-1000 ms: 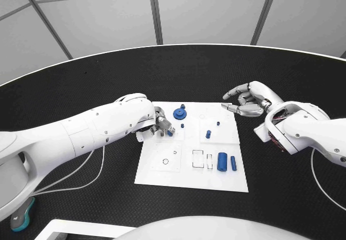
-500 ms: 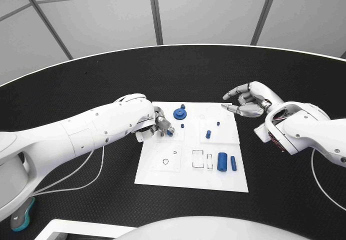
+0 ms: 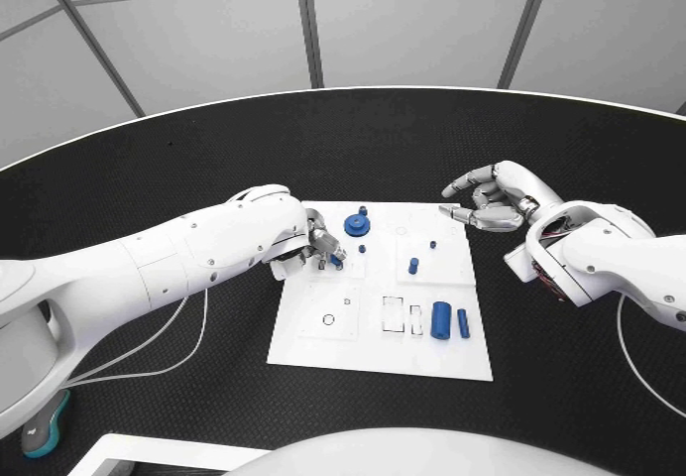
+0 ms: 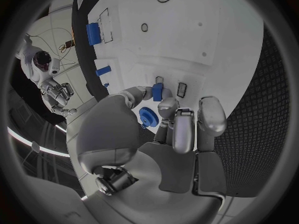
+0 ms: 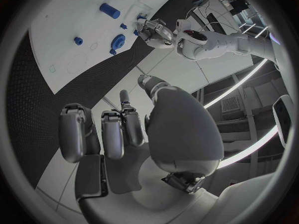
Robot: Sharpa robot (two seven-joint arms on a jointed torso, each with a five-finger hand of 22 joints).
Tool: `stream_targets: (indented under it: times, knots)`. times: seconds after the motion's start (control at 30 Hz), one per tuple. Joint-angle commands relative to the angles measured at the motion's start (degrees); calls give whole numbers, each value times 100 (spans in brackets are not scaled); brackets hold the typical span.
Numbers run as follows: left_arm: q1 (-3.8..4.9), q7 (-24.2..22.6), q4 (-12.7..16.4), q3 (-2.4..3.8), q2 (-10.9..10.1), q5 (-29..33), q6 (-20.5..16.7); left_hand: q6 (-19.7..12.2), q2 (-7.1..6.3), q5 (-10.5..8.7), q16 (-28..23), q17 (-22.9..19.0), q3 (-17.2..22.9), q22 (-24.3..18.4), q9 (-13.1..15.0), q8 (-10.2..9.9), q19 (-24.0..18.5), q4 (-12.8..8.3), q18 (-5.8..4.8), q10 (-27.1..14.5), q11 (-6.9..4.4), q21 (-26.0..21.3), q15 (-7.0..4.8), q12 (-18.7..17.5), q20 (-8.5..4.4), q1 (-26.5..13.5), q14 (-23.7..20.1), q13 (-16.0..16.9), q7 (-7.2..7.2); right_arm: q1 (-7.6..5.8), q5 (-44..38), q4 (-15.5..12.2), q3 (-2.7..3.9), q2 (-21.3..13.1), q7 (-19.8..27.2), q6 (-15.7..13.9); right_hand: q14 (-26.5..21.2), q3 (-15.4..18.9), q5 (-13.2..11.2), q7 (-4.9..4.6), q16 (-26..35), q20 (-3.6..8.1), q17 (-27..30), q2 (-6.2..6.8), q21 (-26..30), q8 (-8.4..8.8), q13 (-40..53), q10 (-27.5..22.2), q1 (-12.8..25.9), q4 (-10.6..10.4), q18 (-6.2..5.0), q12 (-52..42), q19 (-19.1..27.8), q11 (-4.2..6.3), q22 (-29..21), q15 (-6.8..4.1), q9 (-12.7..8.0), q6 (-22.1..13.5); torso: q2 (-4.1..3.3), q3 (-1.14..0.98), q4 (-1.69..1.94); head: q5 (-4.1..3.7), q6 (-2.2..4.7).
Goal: Assemble the parts on the task board
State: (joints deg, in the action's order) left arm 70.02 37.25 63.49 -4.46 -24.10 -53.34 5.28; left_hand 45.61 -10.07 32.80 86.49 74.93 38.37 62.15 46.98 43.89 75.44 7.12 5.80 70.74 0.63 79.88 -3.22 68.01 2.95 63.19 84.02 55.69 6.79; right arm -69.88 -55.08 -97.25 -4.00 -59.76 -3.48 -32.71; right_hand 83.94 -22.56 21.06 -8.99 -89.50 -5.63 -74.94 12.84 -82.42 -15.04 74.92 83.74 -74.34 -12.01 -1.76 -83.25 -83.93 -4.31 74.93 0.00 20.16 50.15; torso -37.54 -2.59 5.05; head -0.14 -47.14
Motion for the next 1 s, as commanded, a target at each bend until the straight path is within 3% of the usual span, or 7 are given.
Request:
stream_targets:
  times: [0.03, 0.43, 1.0]
  knots:
    - [0, -2, -1, 0, 4, -2, -6, -234, 375, -26, -21, 800, 558, -2, -8, -242, -6, -572, -20, -10, 36, -28, 51, 38, 20, 304, 402, 5, -114, 0, 0, -1, 0, 0, -1, 3, 575, -5, 35, 5, 17, 40, -1385, -33, 23, -33, 879, 39, -37, -16, -28, -16, -320, 32, 881, -43, -5, 53, 7, 0, -6, 6, 13]
    - [0, -10, 13, 0, 6, -3, 41, -234, 382, -59, -17, 808, 548, 6, 0, -237, -2, -575, -22, -14, 36, -25, 53, 42, 25, 319, 404, 1, -115, 0, 0, 5, 0, 3, -8, 18, 575, -5, 35, 5, 17, 40, -1385, -33, 23, -33, 879, 39, -37, -16, -28, -16, -320, 32, 881, -43, -5, 53, 6, -1, -7, -4, 31]
    - [2, -33, 353, 2, -226, 0, 207, -159, 326, -12, -14, 813, 615, 33, 81, -123, 17, -678, -24, 38, 8, -10, 32, 111, 26, 409, 406, 61, -145, 1, 0, 39, 0, 26, -4, 31, 575, -5, 35, 5, 17, 40, -1385, -33, 23, -33, 879, 39, -37, -16, -28, -16, -320, 32, 881, -43, -5, 53, 7, 0, -4, -6, 45]
